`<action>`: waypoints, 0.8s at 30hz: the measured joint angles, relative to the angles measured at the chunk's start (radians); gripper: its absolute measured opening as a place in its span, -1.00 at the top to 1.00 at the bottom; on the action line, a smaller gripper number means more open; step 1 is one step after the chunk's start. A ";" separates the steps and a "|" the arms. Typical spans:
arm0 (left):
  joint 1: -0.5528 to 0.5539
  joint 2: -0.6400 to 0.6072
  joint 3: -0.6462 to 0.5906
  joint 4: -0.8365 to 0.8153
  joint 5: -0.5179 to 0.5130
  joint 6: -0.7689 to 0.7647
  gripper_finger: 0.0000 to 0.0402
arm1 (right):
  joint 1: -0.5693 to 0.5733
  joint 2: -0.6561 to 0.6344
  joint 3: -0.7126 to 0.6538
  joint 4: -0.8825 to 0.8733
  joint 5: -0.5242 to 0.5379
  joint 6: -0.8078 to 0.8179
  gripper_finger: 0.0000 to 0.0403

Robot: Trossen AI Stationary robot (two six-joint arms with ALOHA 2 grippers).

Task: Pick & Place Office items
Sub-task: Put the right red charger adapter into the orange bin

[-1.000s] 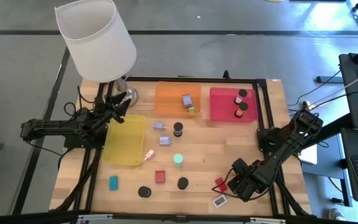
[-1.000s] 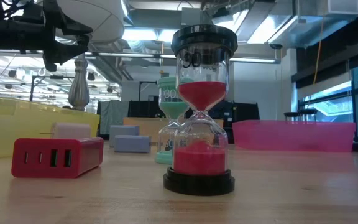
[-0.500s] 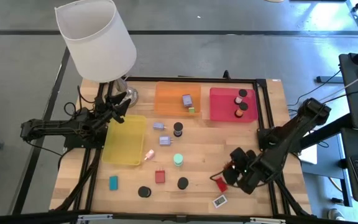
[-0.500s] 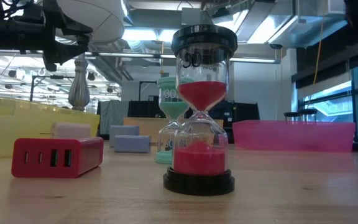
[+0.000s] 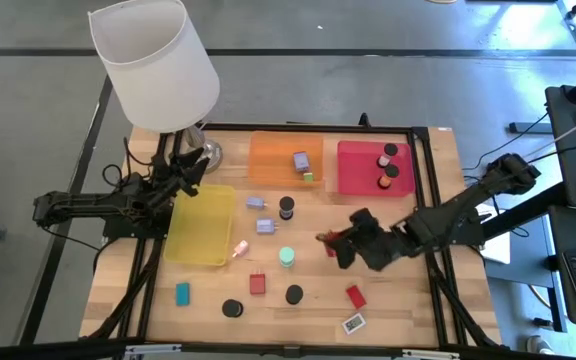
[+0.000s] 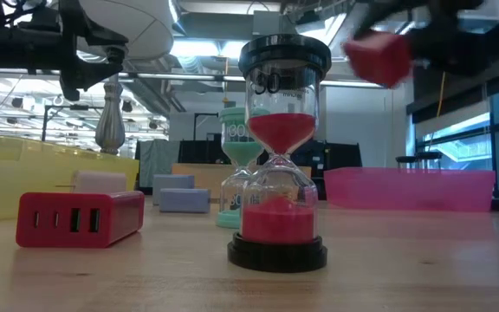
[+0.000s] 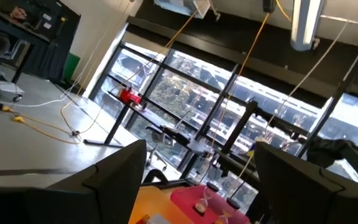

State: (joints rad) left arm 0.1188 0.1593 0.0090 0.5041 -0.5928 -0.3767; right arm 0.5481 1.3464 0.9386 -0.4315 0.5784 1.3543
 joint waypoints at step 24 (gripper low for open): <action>-0.206 0.368 0.155 0.001 0.189 0.092 -0.47 | -0.372 0.000 0.000 0.446 -0.013 -0.398 -0.09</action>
State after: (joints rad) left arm -0.0876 0.5276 0.1641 0.5052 -0.4041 -0.2852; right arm 0.1762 1.3464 0.9386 0.0143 0.5651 0.9564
